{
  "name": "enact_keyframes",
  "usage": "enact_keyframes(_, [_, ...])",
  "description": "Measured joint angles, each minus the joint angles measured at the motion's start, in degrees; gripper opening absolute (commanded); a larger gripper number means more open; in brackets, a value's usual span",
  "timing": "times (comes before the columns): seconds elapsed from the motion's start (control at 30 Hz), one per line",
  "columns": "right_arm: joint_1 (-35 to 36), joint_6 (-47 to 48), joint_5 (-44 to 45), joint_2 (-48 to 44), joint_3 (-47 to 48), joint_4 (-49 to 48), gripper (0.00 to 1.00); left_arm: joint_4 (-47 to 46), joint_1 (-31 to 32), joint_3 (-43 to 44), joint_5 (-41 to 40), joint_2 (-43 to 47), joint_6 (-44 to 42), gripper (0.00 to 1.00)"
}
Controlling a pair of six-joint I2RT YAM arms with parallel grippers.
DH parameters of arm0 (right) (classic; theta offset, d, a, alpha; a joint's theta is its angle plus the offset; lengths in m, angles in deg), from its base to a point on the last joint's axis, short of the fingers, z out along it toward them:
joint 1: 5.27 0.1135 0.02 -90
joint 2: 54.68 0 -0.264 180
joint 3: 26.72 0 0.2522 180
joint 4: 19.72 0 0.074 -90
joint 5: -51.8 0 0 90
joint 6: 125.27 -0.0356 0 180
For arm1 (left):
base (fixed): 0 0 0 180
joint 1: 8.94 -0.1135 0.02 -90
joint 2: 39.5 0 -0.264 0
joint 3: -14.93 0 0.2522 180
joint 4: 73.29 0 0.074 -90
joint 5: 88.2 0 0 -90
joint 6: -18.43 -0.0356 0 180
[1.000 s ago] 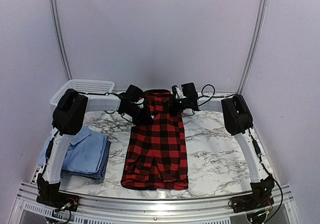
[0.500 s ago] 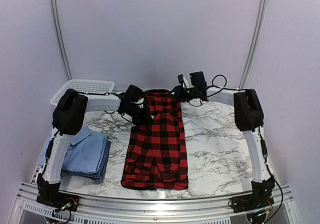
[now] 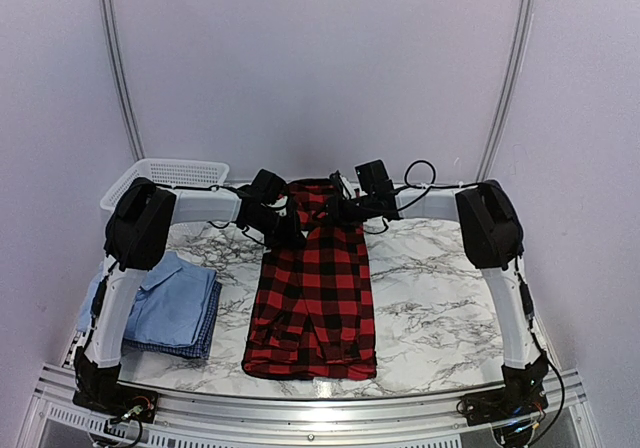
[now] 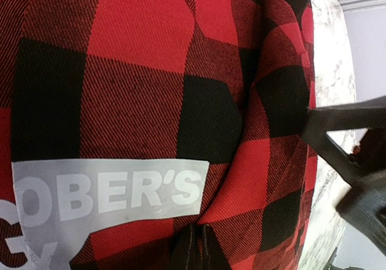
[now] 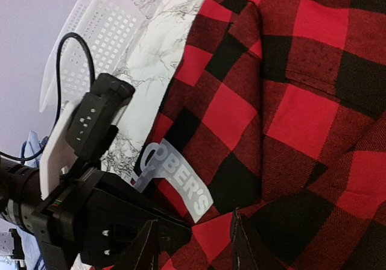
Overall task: Fold and stack the long sleeve shirts
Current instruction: Smooth out the rectangle-folded shirt at the center of the board.
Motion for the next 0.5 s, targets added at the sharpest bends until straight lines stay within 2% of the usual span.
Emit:
enact_keyframes(0.3, [-2.34, 0.39, 1.66, 8.41, 7.37, 2.97, 0.39, -0.37, 0.00, -0.26, -0.59, 0.02, 0.15, 0.07])
enact_keyframes(0.5, [-4.70, -0.76, 4.70, 9.66, 11.10, 3.28, 0.41, -0.83, -0.02, -0.44, -0.96, 0.02, 0.15, 0.07])
